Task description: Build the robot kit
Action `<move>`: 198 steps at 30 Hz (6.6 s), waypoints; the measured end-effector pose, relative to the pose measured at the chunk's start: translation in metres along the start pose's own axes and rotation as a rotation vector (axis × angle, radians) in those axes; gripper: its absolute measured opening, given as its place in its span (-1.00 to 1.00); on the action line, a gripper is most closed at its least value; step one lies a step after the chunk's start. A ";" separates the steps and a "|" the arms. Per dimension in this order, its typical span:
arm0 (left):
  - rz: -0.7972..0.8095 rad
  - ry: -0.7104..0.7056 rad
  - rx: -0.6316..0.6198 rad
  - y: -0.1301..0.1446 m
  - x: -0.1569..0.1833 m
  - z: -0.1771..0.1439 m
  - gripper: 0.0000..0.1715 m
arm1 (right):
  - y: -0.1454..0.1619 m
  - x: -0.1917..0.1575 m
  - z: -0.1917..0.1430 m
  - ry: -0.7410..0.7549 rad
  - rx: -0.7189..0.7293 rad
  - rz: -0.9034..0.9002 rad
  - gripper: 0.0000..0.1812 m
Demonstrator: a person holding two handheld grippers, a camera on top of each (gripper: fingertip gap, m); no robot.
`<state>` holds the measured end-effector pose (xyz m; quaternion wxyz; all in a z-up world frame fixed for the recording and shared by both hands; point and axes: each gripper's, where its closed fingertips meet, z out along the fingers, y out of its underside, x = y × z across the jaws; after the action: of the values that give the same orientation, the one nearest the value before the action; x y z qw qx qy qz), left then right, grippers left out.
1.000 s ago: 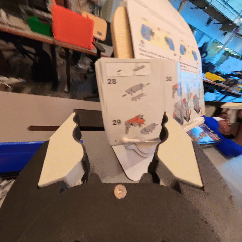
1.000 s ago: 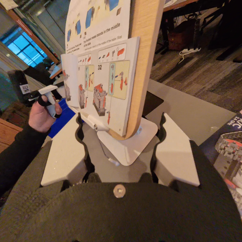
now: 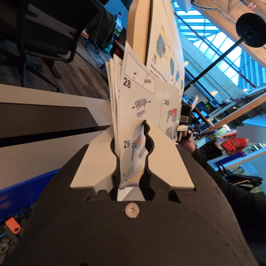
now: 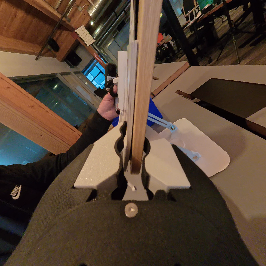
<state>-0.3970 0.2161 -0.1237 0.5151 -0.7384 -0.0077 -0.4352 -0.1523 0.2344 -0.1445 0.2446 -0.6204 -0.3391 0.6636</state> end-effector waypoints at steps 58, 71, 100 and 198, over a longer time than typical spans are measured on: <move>0.792 -0.310 -0.177 0.069 0.086 0.086 -0.97 | 0.001 -0.016 -0.042 0.854 -1.485 -1.312 -0.95; 0.727 -0.197 -0.139 0.066 0.100 0.083 -0.82 | -0.056 -0.026 -0.035 0.981 -1.262 -1.279 -0.41; 0.576 -0.498 0.005 -0.012 -0.001 -0.022 -0.76 | 0.068 -0.019 0.237 0.510 -0.963 -1.166 -1.00; 0.985 -0.063 -0.546 0.239 0.173 0.275 -0.38 | 0.095 0.109 -0.208 0.878 -0.630 -0.447 -0.52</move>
<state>-0.0047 0.2395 -0.2164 0.4470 -0.7739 0.4356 -0.1071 0.0504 0.2843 -0.2874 0.3001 -0.7934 -0.5096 0.1437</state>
